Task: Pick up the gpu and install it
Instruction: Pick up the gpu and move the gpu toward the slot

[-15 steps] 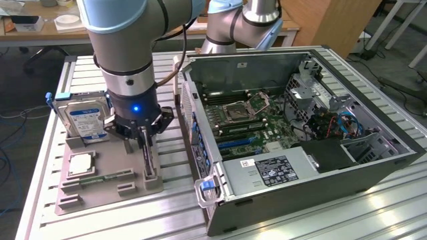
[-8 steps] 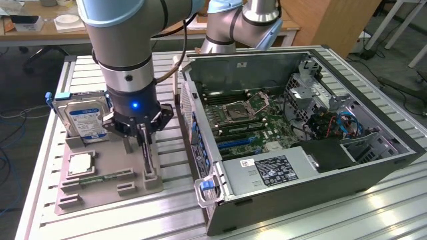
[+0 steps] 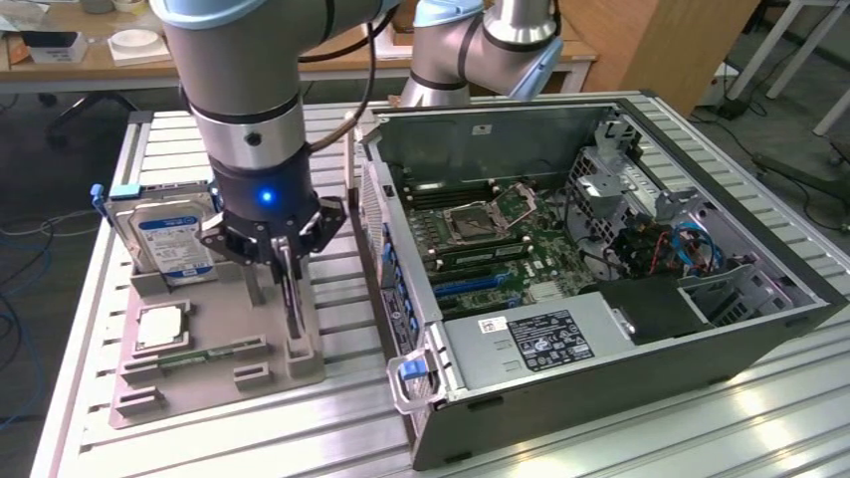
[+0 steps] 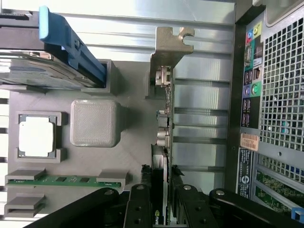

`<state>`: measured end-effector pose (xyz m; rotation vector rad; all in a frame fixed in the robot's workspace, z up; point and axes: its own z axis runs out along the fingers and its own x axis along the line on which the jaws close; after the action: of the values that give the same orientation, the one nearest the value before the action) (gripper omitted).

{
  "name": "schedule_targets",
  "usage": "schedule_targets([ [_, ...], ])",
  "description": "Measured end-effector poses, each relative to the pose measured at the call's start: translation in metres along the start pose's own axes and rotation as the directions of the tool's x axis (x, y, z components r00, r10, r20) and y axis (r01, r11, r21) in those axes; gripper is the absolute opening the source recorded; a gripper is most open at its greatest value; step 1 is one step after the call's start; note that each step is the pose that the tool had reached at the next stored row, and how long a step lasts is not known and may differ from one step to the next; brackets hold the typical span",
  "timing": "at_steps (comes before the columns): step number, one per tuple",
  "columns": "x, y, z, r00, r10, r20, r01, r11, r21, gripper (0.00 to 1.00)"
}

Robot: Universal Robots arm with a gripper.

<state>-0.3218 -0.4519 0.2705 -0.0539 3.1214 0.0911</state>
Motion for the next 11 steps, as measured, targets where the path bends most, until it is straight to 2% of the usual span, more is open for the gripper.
schedule_targets([
  [11, 0.000, 0.0007, -0.0115, 1.0000, 0.000, 0.0000, 0.000, 1.0000, 0.0000, 0.26],
])
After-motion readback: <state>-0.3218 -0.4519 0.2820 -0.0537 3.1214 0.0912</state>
